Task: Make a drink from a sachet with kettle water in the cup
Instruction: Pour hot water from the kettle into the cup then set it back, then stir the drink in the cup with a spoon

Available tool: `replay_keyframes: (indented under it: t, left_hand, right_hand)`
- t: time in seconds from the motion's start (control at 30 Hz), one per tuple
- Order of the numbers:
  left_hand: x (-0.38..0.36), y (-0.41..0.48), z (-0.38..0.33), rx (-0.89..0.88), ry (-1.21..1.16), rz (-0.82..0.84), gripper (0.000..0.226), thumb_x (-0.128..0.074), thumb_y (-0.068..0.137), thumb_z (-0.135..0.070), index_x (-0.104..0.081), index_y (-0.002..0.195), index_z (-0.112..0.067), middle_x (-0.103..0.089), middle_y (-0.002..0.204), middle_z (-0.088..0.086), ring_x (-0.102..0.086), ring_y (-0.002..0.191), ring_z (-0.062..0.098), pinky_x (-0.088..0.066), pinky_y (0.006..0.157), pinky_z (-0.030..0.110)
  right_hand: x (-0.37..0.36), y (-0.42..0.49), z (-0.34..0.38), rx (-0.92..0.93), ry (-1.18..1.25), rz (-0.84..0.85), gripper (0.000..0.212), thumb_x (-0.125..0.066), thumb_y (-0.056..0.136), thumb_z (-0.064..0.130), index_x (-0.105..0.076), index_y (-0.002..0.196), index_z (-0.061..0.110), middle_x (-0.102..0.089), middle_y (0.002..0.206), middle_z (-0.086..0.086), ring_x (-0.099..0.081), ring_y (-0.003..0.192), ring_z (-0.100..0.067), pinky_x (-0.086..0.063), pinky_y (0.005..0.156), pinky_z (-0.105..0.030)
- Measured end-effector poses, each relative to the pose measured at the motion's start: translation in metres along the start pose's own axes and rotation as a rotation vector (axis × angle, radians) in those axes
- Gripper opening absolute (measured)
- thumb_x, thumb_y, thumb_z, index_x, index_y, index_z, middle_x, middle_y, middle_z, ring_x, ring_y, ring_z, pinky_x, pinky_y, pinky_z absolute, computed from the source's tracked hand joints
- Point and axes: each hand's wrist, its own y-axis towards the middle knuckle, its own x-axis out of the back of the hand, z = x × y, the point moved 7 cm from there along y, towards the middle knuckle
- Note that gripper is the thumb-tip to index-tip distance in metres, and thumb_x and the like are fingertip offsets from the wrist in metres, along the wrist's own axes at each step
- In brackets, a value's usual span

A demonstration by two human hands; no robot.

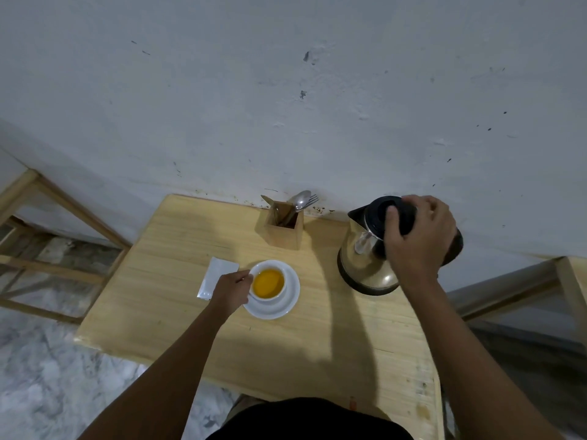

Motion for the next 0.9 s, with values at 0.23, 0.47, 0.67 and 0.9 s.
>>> replay_keyframes:
  t: [0.23, 0.47, 0.67, 0.9]
  left_hand:
    - [0.005, 0.012, 0.008, 0.008, -0.059, 0.139, 0.027, -0.051, 0.094, -0.012, -0.067, 0.116, -0.011, -0.063, 0.078, 0.007, -0.058, 0.066, 0.021, -0.057, 0.074, 0.042]
    - [0.009, 0.023, 0.008, -0.044, -0.013, 0.257, 0.032, -0.056, 0.093, -0.017, -0.063, 0.123, -0.009, -0.069, 0.091, 0.008, -0.064, 0.074, 0.019, -0.057, 0.069, 0.035]
    - [0.01, 0.027, 0.008, -0.13, 0.028, 0.333, 0.03, -0.052, 0.094, -0.02, -0.068, 0.118, -0.013, -0.068, 0.086, 0.005, -0.061, 0.064, 0.015, -0.052, 0.059, 0.027]
    - [0.011, 0.028, 0.004, -0.205, 0.047, 0.364, 0.03, -0.051, 0.096, -0.018, -0.065, 0.121, -0.011, -0.063, 0.085, 0.004, -0.055, 0.055, 0.007, -0.048, 0.05, 0.018]
  right_hand:
    - [-0.101, -0.034, 0.11, 0.181, 0.138, 0.538, 0.017, -0.06, 0.092, 0.028, -0.068, 0.104, 0.02, -0.062, 0.1, 0.005, -0.059, 0.08, -0.012, -0.04, 0.06, -0.02]
    - [-0.218, -0.045, 0.097, -0.152, -0.136, 0.93, 0.03, -0.053, 0.088, 0.041, -0.061, 0.113, 0.025, -0.069, 0.094, 0.003, -0.062, 0.083, -0.018, -0.052, 0.071, -0.033]
    - [-0.259, -0.046, 0.09, -0.234, -0.231, 0.985, 0.025, -0.052, 0.09, 0.037, -0.065, 0.097, 0.016, -0.069, 0.073, -0.002, -0.068, 0.069, -0.021, -0.055, 0.063, -0.031]
    - [-0.275, -0.047, 0.088, -0.258, -0.226, 0.938, 0.023, -0.05, 0.095, 0.022, -0.066, 0.086, 0.008, -0.062, 0.061, -0.002, -0.062, 0.057, -0.021, -0.047, 0.051, -0.026]
